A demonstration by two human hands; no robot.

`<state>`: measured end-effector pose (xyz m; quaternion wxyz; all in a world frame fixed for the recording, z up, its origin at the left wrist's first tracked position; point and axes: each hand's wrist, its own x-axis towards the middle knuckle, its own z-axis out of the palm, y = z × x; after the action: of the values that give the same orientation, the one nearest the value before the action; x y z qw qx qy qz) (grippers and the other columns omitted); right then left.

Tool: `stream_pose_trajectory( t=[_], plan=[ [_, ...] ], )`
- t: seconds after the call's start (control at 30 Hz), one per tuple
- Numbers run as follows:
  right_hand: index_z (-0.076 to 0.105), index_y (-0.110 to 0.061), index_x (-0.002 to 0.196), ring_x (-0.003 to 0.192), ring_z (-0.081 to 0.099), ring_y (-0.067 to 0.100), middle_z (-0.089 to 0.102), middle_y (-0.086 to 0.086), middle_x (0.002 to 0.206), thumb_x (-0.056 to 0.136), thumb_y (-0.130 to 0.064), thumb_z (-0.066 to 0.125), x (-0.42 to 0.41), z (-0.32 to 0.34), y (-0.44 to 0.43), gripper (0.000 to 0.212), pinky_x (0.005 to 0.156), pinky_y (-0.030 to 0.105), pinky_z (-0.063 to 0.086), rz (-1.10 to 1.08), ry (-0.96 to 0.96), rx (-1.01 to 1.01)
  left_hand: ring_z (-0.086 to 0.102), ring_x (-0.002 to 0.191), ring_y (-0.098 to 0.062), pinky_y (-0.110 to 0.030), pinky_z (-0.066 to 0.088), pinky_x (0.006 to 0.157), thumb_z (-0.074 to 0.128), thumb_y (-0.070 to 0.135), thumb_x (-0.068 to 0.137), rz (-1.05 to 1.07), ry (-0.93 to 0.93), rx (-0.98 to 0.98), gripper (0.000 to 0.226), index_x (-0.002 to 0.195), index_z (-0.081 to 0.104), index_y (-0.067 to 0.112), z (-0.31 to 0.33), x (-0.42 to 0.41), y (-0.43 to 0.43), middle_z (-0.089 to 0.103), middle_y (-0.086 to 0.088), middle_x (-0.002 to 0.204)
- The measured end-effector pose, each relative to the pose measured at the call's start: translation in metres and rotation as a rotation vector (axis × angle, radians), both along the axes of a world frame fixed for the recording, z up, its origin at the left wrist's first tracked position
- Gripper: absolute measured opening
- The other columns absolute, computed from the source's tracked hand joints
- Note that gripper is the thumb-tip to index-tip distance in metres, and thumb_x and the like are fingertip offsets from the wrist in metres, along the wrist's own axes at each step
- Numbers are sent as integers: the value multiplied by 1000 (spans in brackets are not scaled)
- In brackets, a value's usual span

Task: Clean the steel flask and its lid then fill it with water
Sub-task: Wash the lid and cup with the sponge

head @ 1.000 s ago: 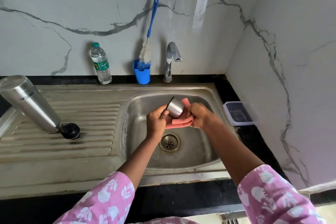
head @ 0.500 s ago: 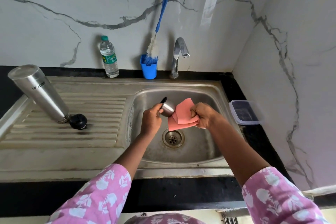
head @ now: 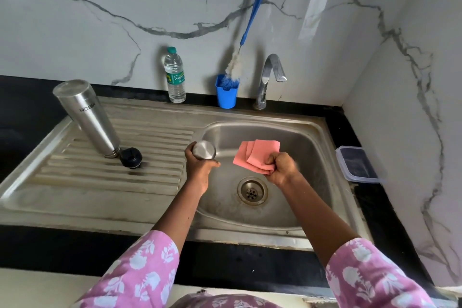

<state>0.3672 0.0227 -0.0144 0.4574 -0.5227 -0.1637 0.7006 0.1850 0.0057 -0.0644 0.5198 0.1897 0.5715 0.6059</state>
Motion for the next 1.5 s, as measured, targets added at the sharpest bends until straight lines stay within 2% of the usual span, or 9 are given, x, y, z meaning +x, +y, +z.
stream_pose_trajectory(
  t=[0.1,0.23,0.37,0.47,0.6,0.9,1.1,1.23,1.5],
  plan=[
    [49,-1,80,65,49,26,49,10,76,47,4,29,-14,-11,2,39,37,16,33,4,5,-12,58,90,-25,-43,52,81,78,19,39,156,222,-89,70,98,44,36,-8,-20,-3,57,-7,106],
    [49,-2,82,66,49,27,49,11,77,48,4,28,-30,-18,6,41,37,17,35,-3,23,-33,45,112,-32,-33,43,90,82,14,62,226,573,-202,65,119,50,13,-9,-48,-9,42,-14,119],
    [47,-3,82,66,48,26,47,10,79,56,10,25,-43,-22,9,36,38,17,35,3,24,-52,46,116,-36,-36,37,97,86,22,63,240,710,-317,68,121,54,5,-17,-74,-12,41,-18,133],
    [47,-2,82,66,47,25,47,10,78,70,11,19,-51,-25,8,33,37,15,33,-3,26,-66,45,119,-34,-36,34,100,87,26,61,257,724,-336,72,121,56,4,-24,-87,-12,53,-20,127],
    [46,-1,83,65,46,25,47,11,81,49,5,26,-58,-24,4,40,36,14,35,-15,49,-86,51,113,-37,-39,36,98,87,26,60,267,729,-365,71,118,56,-2,-27,-93,-12,60,-23,119],
    [46,-2,81,67,49,25,48,10,80,49,4,26,-62,-25,2,38,35,15,39,-36,63,-91,50,115,-41,-41,36,100,86,10,61,300,742,-324,77,124,46,-7,-27,-96,-14,56,-26,122],
    [48,-3,89,75,54,28,53,12,87,51,5,26,-64,-29,6,45,39,21,48,-25,69,-113,47,113,-42,-36,38,96,60,-4,75,528,639,-213,43,115,50,-13,-22,-94,-24,48,-31,121],
    [50,-3,93,78,54,30,55,13,92,50,4,27,-63,-33,6,48,41,22,42,-12,41,-123,36,120,-43,-32,26,103,47,-17,69,691,690,-151,57,125,42,-11,-10,-110,-30,38,-30,131],
    [49,-3,96,80,54,31,55,13,92,63,7,23,-54,-37,7,44,49,29,46,-43,12,-119,34,129,-40,-39,30,109,63,-7,74,411,708,-375,75,141,31,0,-16,-153,-14,41,-25,139]
  ],
)
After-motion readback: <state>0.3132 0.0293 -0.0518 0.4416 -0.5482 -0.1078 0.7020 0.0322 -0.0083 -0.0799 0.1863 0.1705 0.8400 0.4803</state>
